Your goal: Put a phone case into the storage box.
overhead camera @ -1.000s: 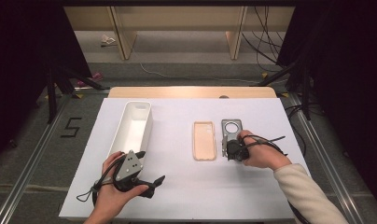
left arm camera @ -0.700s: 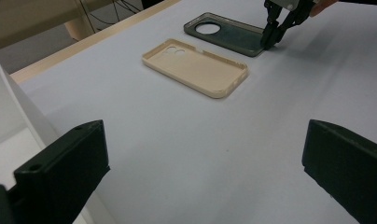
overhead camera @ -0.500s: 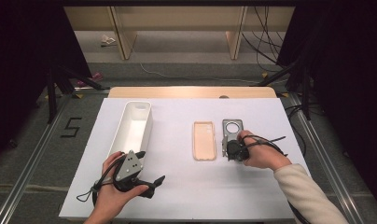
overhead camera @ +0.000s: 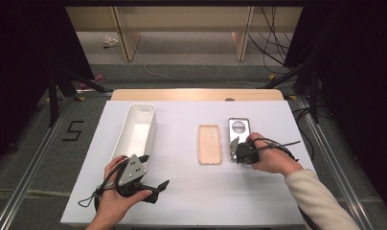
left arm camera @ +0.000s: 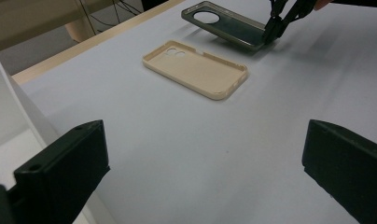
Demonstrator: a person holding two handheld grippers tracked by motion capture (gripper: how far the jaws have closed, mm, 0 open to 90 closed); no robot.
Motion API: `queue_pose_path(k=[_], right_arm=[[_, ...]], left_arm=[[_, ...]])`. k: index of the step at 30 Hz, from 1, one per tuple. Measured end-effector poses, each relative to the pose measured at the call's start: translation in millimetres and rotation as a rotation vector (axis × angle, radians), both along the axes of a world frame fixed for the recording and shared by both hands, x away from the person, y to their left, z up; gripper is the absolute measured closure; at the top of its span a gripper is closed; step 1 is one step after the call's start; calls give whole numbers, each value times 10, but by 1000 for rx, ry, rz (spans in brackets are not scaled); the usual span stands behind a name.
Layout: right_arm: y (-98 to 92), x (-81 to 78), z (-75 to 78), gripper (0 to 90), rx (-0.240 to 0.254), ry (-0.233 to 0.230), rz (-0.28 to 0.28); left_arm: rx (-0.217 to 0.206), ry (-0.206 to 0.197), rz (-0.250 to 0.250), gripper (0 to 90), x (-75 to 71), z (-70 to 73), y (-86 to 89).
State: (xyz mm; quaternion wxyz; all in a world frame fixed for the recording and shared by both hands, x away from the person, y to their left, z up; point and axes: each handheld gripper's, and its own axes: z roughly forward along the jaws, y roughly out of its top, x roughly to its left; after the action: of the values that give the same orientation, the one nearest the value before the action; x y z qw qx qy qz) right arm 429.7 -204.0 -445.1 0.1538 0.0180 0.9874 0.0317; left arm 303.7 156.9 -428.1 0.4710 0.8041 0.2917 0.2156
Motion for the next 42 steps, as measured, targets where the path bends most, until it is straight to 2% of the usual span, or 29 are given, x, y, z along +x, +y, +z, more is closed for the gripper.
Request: queue_pose_path(k=[10,21,30,31,35,36,37,42], right_arm=[[-113,-76,73,891,59,-29,-1],[-94,-248,152,892,205,-91,38],[-61,-430,220,892,310,-102,63],[-57,-464,224,892,321,-94,45],[-35,-540,222,893,379,-112,67],[-26,-570,214,893,395,-104,63],[-14,-577,209,892,410,-119,82],[53,-664,226,892,430,-123,106]], left_arm=[[0,0,-2,0,-1,0,-4],[-1,3,0,0,2,-3,2],[-2,5,0,0,3,-4,0],[-4,3,4,0,3,1,3],[-18,-3,14,6,9,16,13],[-22,-3,15,11,12,21,13],[-27,-3,19,12,17,23,8],[-37,14,42,33,54,59,-35]])
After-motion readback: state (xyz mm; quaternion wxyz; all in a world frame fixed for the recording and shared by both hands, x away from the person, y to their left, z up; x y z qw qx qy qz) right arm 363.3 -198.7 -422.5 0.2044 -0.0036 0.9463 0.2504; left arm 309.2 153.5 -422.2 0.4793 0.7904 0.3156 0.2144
